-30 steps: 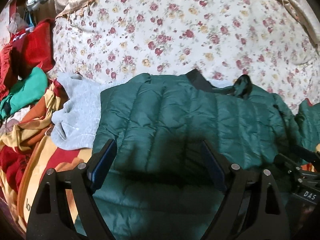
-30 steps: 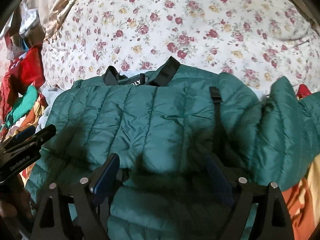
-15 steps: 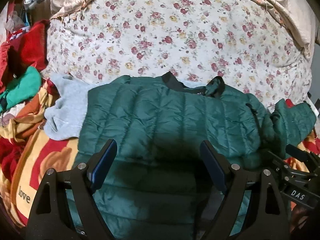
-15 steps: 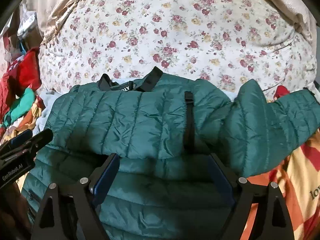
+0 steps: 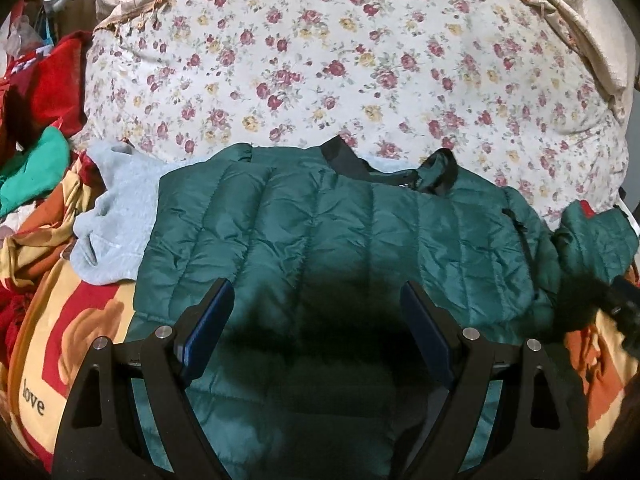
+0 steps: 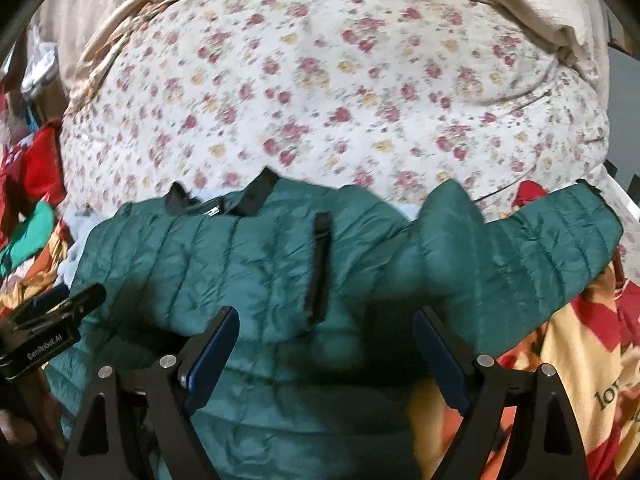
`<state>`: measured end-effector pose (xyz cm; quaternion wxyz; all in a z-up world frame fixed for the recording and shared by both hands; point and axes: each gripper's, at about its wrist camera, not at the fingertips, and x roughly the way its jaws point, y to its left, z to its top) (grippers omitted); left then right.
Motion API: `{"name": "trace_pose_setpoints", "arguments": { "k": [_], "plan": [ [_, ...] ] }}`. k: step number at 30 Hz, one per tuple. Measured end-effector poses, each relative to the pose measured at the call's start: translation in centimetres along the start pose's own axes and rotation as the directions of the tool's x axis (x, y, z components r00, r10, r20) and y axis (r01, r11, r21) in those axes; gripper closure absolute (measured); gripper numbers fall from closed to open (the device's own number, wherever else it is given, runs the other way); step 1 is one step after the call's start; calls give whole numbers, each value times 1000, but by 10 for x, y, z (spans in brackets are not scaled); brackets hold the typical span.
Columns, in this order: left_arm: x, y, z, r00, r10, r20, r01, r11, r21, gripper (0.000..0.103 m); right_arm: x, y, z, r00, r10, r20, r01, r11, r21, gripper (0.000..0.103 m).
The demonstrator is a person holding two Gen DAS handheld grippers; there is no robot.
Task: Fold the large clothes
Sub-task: 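Grasp the other sleeve cuff with the right gripper and lift it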
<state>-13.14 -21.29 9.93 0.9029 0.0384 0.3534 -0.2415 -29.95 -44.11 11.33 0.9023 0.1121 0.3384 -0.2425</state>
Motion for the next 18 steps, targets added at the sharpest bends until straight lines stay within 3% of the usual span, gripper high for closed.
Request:
{"name": "trace_pose_setpoints", "arguments": {
  "k": [7,13,18],
  "plan": [
    [26,9,1,1000,20,9,-20,1000,-15,18,-4,-65,18,995,-71,68,63,991,118,16],
    [53,19,-10,997,13,-75,-17,999,-50,18,31,-149,23,988,-156,-13,154,954,255,12],
    [60,19,-14,996,10,-88,-14,999,-47,17,41,-230,32,973,-229,-31,225,907,357,12]
  ]
}}
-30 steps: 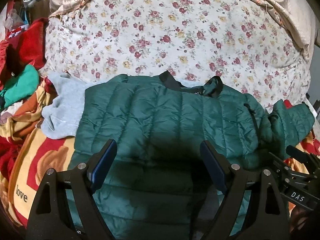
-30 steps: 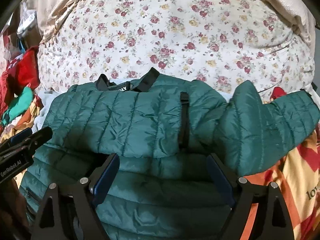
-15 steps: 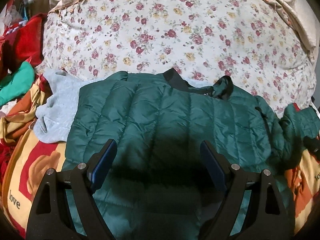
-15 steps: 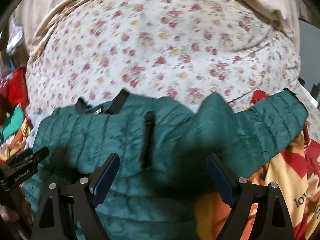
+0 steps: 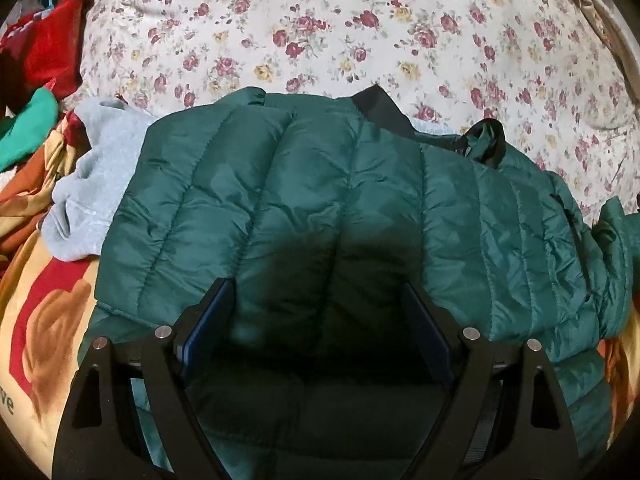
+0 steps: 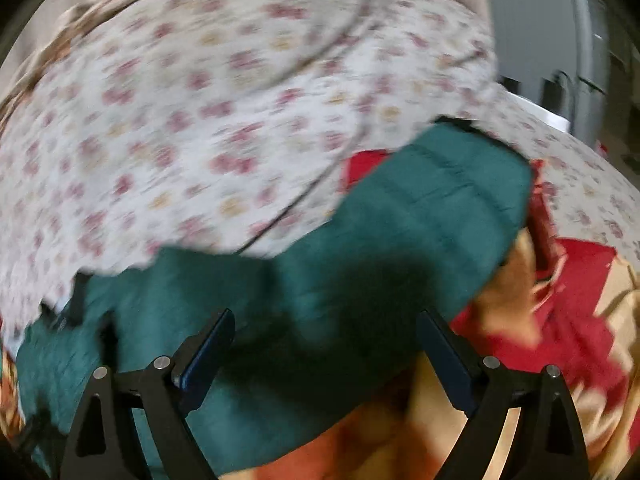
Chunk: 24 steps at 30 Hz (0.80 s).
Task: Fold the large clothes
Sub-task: 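Grasp the other sleeve cuff with the right gripper and lift it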
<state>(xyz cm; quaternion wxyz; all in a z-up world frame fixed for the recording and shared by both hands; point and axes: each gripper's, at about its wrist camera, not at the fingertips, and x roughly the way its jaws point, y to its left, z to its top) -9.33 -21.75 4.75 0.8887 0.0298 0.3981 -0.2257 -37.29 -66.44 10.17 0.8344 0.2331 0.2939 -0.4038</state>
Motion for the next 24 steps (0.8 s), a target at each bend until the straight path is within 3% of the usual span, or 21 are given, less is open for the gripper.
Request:
{"name": "trace_pose_setpoints", "arguments": {
  "k": [4,10,13,16,17,18,20,21,24],
  "plan": [
    [5,-3,-3,1000,4,-1,-4,1000,14,12,4,-47,34,996,-77,51,74,995,64,12],
    [11,-2,-3,1000,-10,-13,10,1000,12,8,29,-98,68,988,-148,34,141,979,146,12],
    [14,-2,-3,999,-21,-26,21,1000,7,4,44,-108,75,988,-154,4,151,976,154,12],
    [15,-2,-2,999,-17,-33,18,1000,12,3,49,-113,76,996,-94,-7,94,985,147,15],
    [15,-3,-2,999,-16,-33,17,1000,14,3,47,-111,75,998,-69,0,69,988,139,34],
    [16,-3,-2,999,-17,-36,17,1000,16,3,45,-109,75,999,-40,5,39,991,127,60],
    [16,-3,-2,999,-17,-37,17,1000,16,3,35,-99,73,999,-14,32,11,996,88,79],
    [15,-3,-2,999,-17,-37,18,1000,16,3,29,-95,72,999,3,45,-6,997,71,84],
    [15,-3,-2,999,-20,-36,20,1000,11,3,-3,-78,71,993,73,92,-74,997,10,85]
  ]
}}
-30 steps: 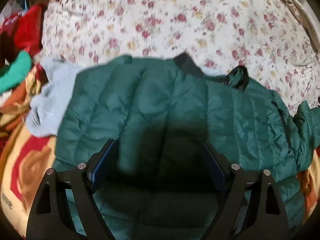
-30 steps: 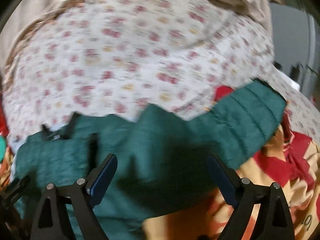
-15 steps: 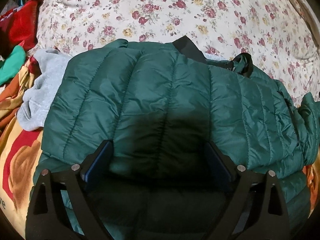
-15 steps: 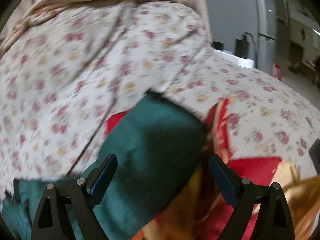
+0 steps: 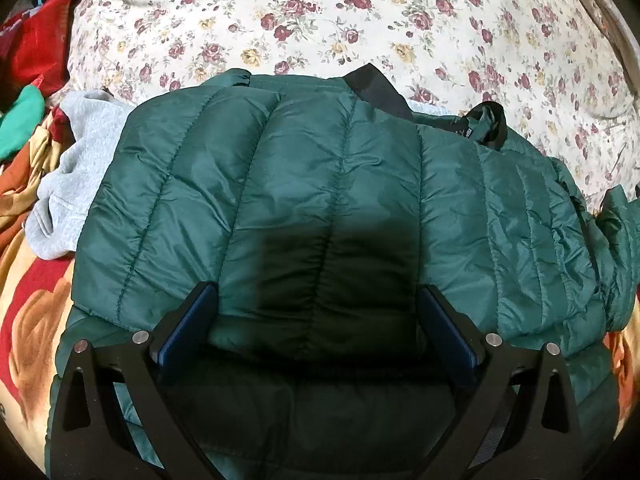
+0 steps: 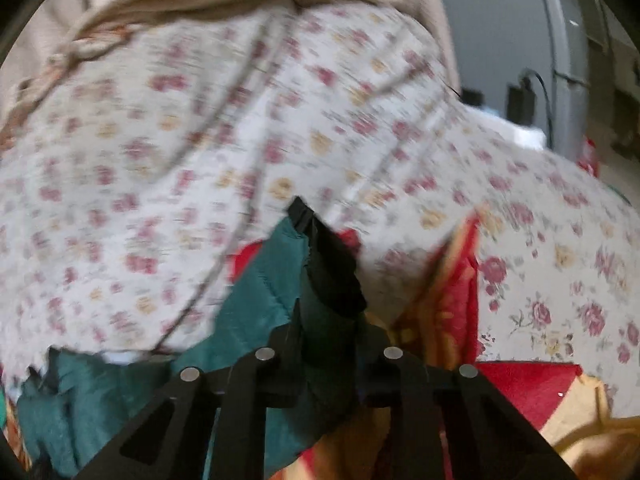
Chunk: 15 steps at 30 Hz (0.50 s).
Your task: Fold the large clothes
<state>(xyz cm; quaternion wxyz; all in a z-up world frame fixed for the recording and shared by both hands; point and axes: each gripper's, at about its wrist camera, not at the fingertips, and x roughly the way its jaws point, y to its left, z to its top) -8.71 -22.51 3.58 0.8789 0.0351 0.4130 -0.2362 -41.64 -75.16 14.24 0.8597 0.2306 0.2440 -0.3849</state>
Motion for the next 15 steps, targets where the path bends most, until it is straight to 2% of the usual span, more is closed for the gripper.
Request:
{"name": "trace_pose_setpoints", "arguments": {
  "k": [4,8,12,15],
  "plan": [
    [-10,-2,6,1000,17,-1,-17,1000,10,3,-43,26,-1,995,100,28,-99,994,-46,85],
    [-35,2,14,998,39,48,-39,999,7,3,-78,57,-5,981,189,41,-185,979,-88,86],
    [-53,9,21,998,48,52,-49,999,9,3,-104,91,-9,960,277,42,-271,956,-108,87],
    [-65,16,22,996,63,68,-64,998,17,3,-118,120,-13,936,352,24,-347,930,-121,87]
  ]
}}
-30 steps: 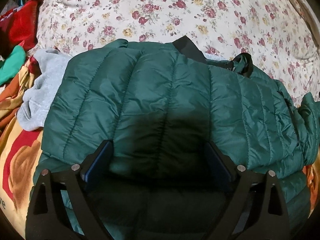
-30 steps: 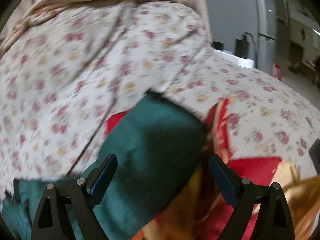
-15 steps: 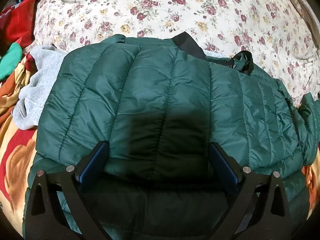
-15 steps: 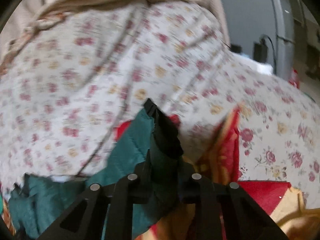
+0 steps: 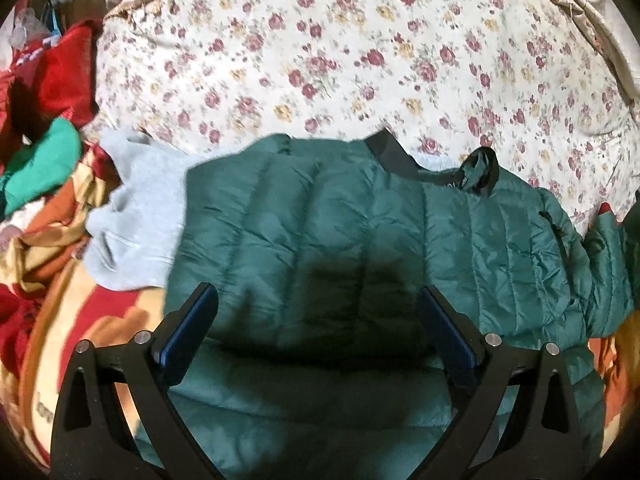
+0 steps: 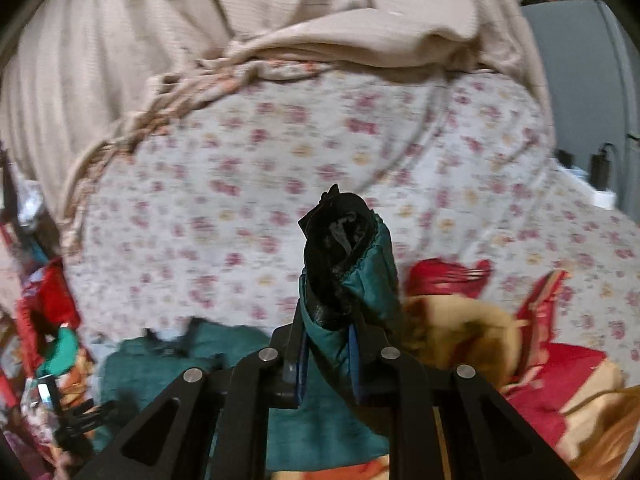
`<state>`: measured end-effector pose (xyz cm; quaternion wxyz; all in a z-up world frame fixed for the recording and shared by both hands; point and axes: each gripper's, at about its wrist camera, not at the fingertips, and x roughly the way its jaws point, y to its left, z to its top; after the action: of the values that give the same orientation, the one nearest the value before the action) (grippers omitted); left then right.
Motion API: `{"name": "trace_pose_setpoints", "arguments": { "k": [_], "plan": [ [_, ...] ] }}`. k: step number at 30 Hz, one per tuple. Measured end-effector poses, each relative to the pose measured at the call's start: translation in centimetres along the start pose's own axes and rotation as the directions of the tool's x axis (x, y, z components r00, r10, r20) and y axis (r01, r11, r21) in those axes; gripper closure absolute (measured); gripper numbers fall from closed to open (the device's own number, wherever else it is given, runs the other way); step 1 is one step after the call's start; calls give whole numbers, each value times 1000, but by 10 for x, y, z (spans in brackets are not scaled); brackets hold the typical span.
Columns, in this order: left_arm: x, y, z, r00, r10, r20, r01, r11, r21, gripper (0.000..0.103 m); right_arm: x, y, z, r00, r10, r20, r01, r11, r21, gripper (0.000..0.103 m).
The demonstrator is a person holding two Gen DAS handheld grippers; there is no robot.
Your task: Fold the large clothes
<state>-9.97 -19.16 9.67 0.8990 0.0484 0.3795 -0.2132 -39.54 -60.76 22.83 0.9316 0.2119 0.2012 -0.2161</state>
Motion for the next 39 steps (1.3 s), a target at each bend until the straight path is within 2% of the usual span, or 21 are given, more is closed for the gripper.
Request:
{"name": "trace_pose_setpoints", "arguments": {
  "k": [6,11,16,21,24,26,29,31,34,35,36,37,39],
  "plan": [
    [-16,18,3,1000,0,14,0,1000,-30,3,15,82,-7,989,127,-79,-134,987,-85,88],
    [-21,29,3,1000,4,17,-3,999,-45,3,49,155,-28,955,240,-173,-263,956,-126,88],
    [-21,40,0,1000,4,11,-3,998,-59,3,97,227,-62,902,323,-287,-375,916,-146,88],
    [-19,51,-2,1000,13,4,-12,998,-59,3,163,286,-108,832,370,-413,-450,886,-113,88],
    [-16,57,-3,1000,14,-3,-14,998,-60,3,199,310,-133,798,379,-469,-468,880,-85,88],
    [-13,61,-4,1000,12,-7,-13,998,-69,3,220,318,-148,782,379,-495,-466,883,-60,88],
    [-9,65,-6,1000,2,-21,-3,997,-83,3,252,324,-173,741,378,-555,-453,892,2,88],
    [-6,65,-7,1000,-10,-28,7,996,-87,3,263,326,-183,733,354,-582,-433,901,2,88],
    [-8,64,-8,999,-28,-21,26,995,-96,3,253,324,-179,724,385,-573,-460,888,14,74],
    [-9,64,-8,999,-35,-13,34,994,-101,3,244,323,-174,723,401,-563,-475,880,16,61],
    [-10,64,-8,999,-42,-5,41,993,-110,3,235,322,-169,723,418,-550,-492,870,14,52],
    [-12,63,-8,999,-48,2,48,992,-120,3,223,317,-162,731,422,-536,-499,866,1,49],
    [-14,62,-6,998,-64,9,65,988,-137,3,200,309,-149,764,408,-499,-493,869,-46,38]
  ]
}}
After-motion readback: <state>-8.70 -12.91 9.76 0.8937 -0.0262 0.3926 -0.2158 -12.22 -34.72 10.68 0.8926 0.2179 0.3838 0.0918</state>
